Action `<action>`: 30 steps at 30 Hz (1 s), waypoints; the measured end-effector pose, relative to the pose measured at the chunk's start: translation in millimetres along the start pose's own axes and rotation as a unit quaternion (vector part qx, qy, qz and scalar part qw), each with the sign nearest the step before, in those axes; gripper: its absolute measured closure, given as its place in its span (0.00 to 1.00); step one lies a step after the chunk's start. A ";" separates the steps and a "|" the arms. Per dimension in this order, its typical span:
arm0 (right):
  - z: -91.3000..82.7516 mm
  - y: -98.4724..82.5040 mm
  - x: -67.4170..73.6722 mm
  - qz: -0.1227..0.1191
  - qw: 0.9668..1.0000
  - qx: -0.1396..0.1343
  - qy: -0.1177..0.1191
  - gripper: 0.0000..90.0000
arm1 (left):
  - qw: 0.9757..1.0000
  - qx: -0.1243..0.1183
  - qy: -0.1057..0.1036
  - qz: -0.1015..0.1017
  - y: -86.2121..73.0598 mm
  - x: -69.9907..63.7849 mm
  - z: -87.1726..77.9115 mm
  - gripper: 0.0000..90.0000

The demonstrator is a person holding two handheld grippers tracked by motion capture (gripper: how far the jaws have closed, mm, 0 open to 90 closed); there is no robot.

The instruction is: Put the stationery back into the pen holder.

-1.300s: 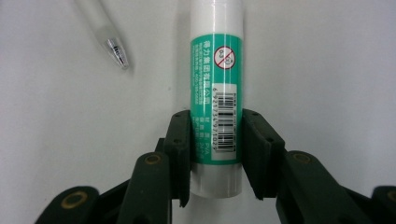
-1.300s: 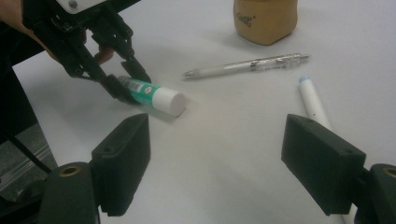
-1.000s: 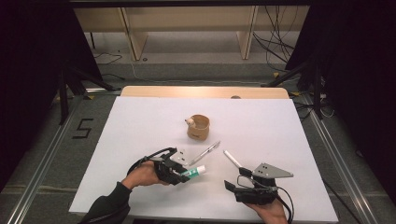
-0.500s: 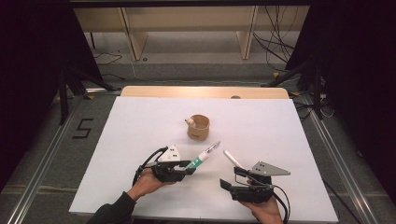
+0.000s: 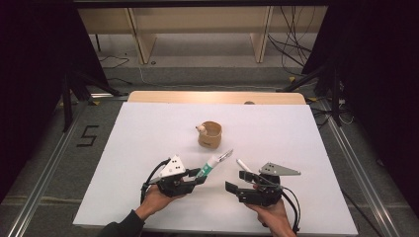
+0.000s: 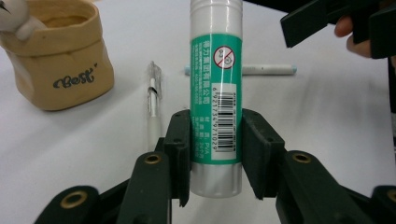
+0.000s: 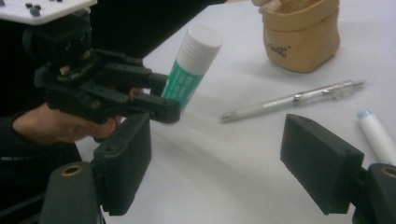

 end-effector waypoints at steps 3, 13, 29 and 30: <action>6.9 6.4 2.2 0.013 1.000 -0.006 0.009 0.30 | 1.000 -0.009 0.001 -0.002 1.6 -3.5 -1.9 0.73; 30.6 18.6 12.1 0.035 0.999 -0.011 0.039 0.35 | 1.000 -0.009 0.007 -0.005 -1.5 -6.9 -4.7 0.73; 59.0 23.0 26.1 0.067 0.995 -0.012 0.076 0.52 | 1.000 -0.024 0.011 -0.009 0.4 -10.2 -10.7 0.73; 60.3 22.8 27.5 0.068 0.995 -0.009 0.077 0.53 | 1.000 -0.025 0.011 -0.009 0.5 -10.3 -11.0 0.73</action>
Point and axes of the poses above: each handheld gripper's, and its own axes: z roughly forward along the jaws, y roughly out of its top, x roughly to its left, the point moved 8 cm from there along z, roughly forward along the jaws, and after that the axes turned 8 degrees about -x, right-handed, at the moved point
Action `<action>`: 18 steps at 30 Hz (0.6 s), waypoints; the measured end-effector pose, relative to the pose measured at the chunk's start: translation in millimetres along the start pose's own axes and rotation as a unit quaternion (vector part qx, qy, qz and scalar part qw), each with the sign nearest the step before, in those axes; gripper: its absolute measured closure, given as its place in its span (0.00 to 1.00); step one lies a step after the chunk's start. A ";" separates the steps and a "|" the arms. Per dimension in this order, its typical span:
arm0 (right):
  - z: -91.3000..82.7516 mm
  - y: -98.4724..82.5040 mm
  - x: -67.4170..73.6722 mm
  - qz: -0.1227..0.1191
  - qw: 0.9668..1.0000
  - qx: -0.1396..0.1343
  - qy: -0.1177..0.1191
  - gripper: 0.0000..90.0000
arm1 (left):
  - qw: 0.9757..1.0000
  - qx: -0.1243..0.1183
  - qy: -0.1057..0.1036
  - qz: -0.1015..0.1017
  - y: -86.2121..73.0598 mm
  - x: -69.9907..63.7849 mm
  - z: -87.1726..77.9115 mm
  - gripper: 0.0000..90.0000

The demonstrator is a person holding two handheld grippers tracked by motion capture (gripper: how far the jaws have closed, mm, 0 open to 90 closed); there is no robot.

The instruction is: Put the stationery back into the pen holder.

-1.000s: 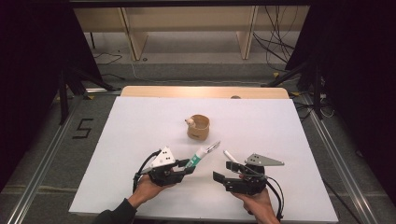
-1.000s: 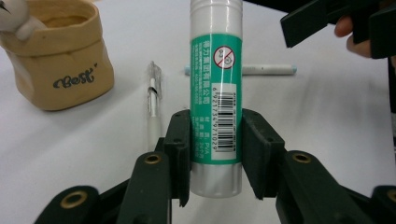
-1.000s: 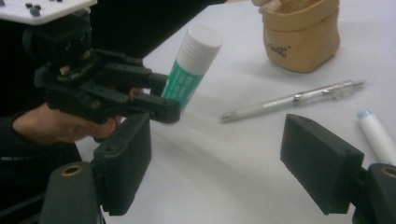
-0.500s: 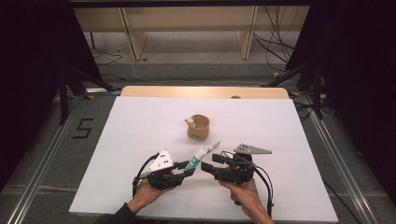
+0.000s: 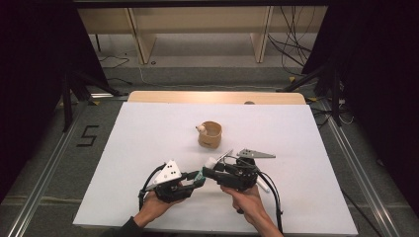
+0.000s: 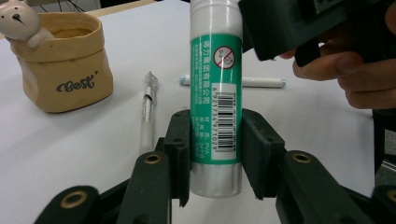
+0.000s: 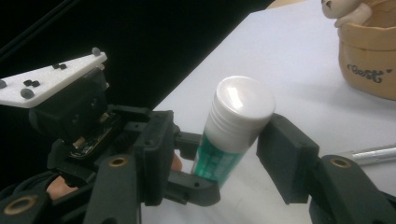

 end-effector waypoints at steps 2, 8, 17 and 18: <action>2.3 -0.2 0.4 0.003 1.000 0.000 -0.001 0.55 | 1.000 -0.002 0.000 0.001 0.8 -0.4 -1.0 0.73; 4.9 0.1 0.3 0.022 1.000 -0.004 0.003 0.61 | 1.000 -0.006 -0.002 0.009 2.3 -3.0 -3.1 0.73; 5.7 0.7 -0.2 0.048 0.999 -0.011 0.013 0.72 | 1.000 -0.009 -0.006 0.014 2.7 -3.8 -4.2 0.73; 5.6 0.7 -0.1 0.047 0.999 -0.012 0.014 0.73 | 1.000 -0.009 -0.008 0.014 2.7 -4.0 -4.4 0.73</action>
Point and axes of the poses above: each handheld gripper's, and its own axes: z roughly forward along the jaws, y roughly out of its top, x roughly to its left, the point moved 8 cm from there along z, roughly forward along the jaws, and after that the axes turned 8 degrees about -x, right-handed, at the moved point
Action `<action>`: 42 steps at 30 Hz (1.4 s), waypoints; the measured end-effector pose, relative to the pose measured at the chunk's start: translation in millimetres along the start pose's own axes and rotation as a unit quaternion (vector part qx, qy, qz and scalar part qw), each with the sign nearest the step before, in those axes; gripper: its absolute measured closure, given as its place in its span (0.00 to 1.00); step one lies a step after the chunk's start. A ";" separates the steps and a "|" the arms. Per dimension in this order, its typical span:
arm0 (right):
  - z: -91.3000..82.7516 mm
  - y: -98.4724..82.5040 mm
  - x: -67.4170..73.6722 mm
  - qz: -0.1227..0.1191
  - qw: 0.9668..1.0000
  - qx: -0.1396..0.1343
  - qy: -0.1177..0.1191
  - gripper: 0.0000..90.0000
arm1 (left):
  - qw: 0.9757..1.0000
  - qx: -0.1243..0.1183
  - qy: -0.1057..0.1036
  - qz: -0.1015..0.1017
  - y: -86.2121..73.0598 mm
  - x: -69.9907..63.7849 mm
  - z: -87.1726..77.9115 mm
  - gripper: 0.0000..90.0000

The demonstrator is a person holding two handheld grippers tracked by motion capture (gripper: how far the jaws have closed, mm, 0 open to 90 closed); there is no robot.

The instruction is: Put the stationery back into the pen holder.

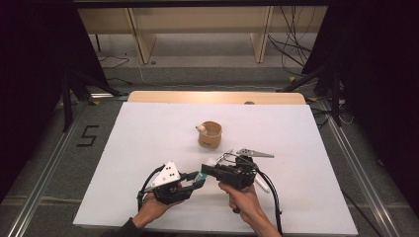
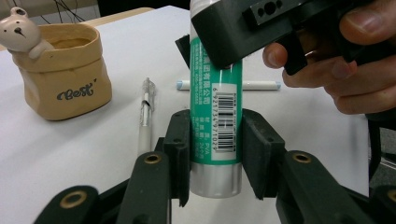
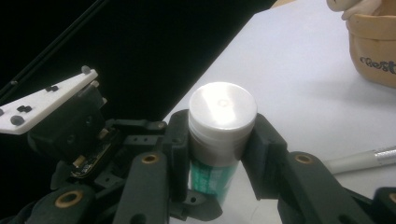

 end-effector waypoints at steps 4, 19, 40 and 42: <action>-0.8 0.1 1.5 -0.006 1.000 -0.001 0.003 0.73 | 0.999 0.000 -0.026 -0.020 0.3 -1.5 -1.1 0.66; -13.7 19.5 -12.8 -0.052 0.997 -0.027 -0.044 0.73 | 0.998 0.052 0.011 -0.019 -11.8 11.7 -8.7 0.27; -13.1 59.7 -30.0 -0.089 0.990 -0.054 -0.092 0.73 | 0.996 0.068 0.043 -0.025 -19.9 26.2 -18.5 0.18; -12.0 65.1 -31.9 -0.092 0.989 -0.057 -0.096 0.73 | 0.996 0.068 0.045 -0.027 -20.5 26.8 -19.3 0.18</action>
Point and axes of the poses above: each handheld gripper's, and its own axes: z roughly forward along the jaws, y roughly out of its top, x roughly to its left, the point moved 8 cm from there along z, roughly forward along the jaws, and after that the axes turned 8 degrees about -x, right-handed, at the moved point
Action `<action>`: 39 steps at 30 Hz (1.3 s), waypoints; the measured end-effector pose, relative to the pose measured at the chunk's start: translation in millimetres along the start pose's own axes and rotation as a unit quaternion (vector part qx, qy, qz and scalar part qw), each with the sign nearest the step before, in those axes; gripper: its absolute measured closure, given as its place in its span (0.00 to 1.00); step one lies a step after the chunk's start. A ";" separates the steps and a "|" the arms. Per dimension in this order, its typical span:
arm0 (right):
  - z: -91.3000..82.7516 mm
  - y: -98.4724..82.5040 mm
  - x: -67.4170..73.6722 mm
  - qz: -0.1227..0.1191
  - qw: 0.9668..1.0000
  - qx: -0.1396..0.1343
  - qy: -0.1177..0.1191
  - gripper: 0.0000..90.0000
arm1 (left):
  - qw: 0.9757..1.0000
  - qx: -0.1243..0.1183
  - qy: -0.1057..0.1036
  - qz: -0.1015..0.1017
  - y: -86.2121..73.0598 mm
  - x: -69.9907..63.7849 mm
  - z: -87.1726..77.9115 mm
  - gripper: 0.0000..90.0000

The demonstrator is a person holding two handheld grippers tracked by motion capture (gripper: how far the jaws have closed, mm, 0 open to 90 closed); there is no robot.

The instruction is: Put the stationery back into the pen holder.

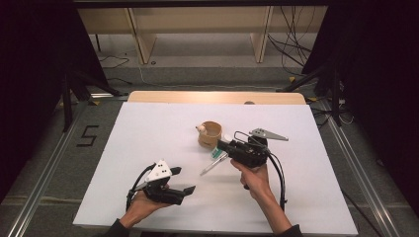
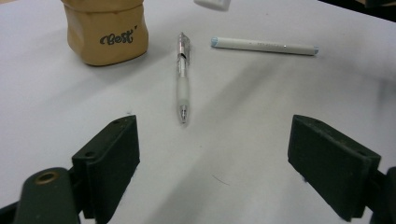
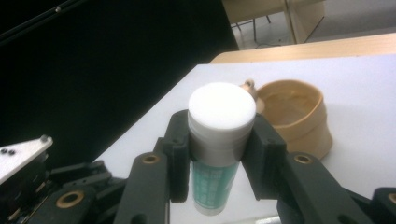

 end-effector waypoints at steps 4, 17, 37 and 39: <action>5.5 7.5 -4.2 -0.003 1.000 -0.002 -0.008 0.73 | 1.000 -0.001 0.002 0.000 0.0 1.2 -1.5 0.18; 26.4 25.9 -18.8 -0.021 0.999 0.001 -0.039 0.73 | 1.000 -0.005 0.009 -0.005 -0.6 2.6 -6.9 0.18; 54.3 50.4 -40.9 -0.026 0.997 0.004 -0.074 0.73 | 1.000 -0.005 0.018 -0.015 -2.6 8.4 -9.7 0.17; 57.4 51.1 -42.7 -0.027 0.997 0.006 -0.077 0.73 | 1.000 -0.003 0.016 -0.012 -2.9 8.3 -9.7 0.17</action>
Point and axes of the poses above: each handheld gripper's, and its own axes: z roughly forward along the jaws, y roughly out of its top, x roughly to its left, the point moved 8 cm from there along z, roughly forward along the jaws, and after that the axes turned 8 degrees about -x, right-handed, at the moved point
